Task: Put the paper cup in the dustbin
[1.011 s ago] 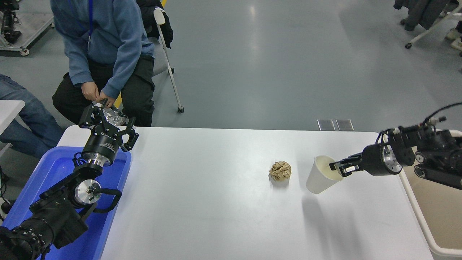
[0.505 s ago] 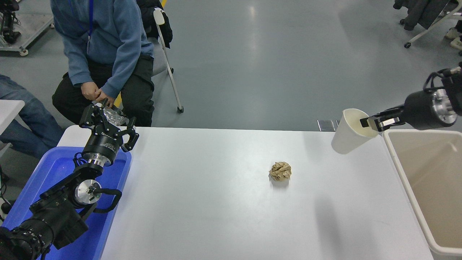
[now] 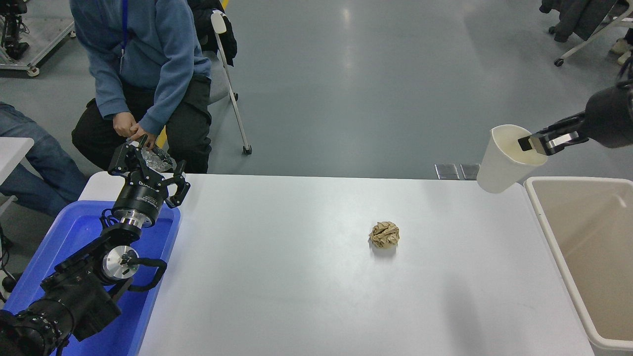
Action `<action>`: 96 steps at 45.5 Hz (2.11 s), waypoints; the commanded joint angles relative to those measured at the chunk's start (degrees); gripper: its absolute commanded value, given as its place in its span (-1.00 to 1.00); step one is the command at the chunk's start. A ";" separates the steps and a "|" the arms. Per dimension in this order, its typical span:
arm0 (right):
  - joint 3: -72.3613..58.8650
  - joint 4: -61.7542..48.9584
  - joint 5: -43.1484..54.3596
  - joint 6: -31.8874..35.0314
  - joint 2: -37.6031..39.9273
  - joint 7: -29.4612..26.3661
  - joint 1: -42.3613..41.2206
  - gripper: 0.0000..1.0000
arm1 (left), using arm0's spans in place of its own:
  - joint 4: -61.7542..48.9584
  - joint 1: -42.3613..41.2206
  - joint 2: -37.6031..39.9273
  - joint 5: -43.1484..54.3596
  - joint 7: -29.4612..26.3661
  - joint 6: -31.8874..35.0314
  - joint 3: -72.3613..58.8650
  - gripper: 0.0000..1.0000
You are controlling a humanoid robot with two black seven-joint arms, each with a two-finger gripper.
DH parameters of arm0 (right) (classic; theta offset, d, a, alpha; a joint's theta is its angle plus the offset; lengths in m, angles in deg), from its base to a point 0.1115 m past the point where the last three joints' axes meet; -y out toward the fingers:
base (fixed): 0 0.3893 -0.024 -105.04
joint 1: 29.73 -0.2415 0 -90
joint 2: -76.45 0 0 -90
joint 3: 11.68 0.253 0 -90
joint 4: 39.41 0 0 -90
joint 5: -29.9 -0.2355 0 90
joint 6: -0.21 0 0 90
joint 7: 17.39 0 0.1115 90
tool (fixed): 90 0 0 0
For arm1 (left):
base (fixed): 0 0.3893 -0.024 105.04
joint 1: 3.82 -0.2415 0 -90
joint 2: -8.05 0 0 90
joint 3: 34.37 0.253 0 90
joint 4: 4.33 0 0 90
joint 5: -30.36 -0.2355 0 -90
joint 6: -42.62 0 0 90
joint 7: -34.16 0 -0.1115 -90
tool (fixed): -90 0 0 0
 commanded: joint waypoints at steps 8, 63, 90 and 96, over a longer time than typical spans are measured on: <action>-0.76 -8.16 2.75 -1.38 7.95 -0.14 6.40 -1.00 | -0.01 0.00 0.00 -0.01 0.01 0.00 0.00 1.00; 0.90 -37.69 -32.48 -27.66 8.57 -0.06 53.95 -1.00 | -0.01 0.00 0.00 -0.01 0.01 0.00 0.00 1.00; 13.03 -61.85 -42.77 -29.77 -10.14 0.12 73.38 -1.00 | -0.01 0.00 0.00 -0.01 0.01 0.00 0.00 1.00; 13.65 -70.20 -46.29 -29.42 -16.82 0.03 77.60 -1.00 | -0.01 0.00 0.00 -0.01 0.01 0.00 0.00 1.00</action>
